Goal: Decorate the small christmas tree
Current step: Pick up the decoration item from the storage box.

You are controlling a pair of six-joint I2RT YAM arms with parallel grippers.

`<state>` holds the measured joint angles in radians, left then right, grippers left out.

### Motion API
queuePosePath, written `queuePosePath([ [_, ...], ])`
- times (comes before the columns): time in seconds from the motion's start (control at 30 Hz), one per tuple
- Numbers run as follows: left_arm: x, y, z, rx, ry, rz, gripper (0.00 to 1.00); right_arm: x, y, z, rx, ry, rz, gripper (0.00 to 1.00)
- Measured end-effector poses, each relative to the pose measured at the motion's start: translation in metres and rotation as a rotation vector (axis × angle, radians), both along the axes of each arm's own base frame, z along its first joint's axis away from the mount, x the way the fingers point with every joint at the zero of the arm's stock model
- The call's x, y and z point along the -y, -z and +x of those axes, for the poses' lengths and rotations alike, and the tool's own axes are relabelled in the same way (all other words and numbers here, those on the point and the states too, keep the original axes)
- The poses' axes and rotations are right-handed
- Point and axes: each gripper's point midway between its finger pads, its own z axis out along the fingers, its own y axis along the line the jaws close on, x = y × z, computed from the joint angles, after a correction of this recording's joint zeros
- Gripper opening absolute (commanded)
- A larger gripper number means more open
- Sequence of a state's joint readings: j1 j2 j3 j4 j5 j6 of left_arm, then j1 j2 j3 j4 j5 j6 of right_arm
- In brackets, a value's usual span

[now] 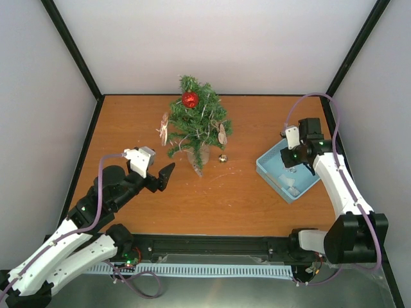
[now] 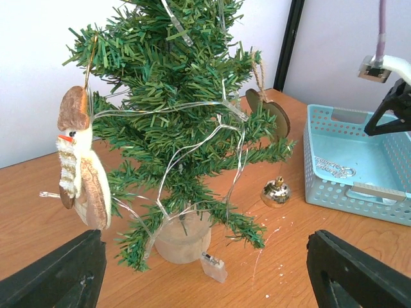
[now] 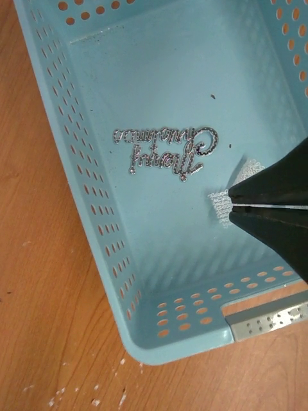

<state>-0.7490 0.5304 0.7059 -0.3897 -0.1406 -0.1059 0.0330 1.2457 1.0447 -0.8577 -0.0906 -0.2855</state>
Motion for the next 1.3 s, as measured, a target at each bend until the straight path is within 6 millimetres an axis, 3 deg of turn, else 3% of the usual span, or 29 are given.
queuePosePath([
  [0.13, 0.001, 0.001, -0.001, 0.003, 0.013, 0.006, 0.87, 0.004, 0.017, 0.001, -0.057, -0.015, -0.033, 0.23],
  [0.2, 0.002, 0.002, -0.002, 0.003, 0.019, 0.008, 0.88, 0.006, 0.033, -0.002, -0.116, -0.032, -0.057, 0.34],
  [0.27, 0.003, 0.003, -0.002, 0.003, 0.022, 0.013, 0.88, 0.008, 0.053, -0.008, -0.193, -0.05, -0.079, 0.38],
  [0.4, 0.003, 0.003, -0.003, 0.006, 0.029, 0.017, 0.88, 0.011, 0.079, -0.019, -0.298, -0.076, -0.099, 0.38],
  [0.63, 0.003, 0.004, -0.004, 0.009, 0.034, 0.02, 0.9, 0.01, 0.097, -0.024, -0.372, -0.116, -0.106, 0.44],
  [0.83, 0.001, 0.001, -0.006, 0.026, 0.036, 0.018, 0.91, 0.016, 0.123, -0.029, -0.467, -0.115, -0.132, 0.35],
  [1.3, 0.002, 0.004, -0.006, 0.025, 0.041, 0.027, 0.91, 0.05, 0.133, -0.004, -0.357, -0.009, -0.245, 0.35],
])
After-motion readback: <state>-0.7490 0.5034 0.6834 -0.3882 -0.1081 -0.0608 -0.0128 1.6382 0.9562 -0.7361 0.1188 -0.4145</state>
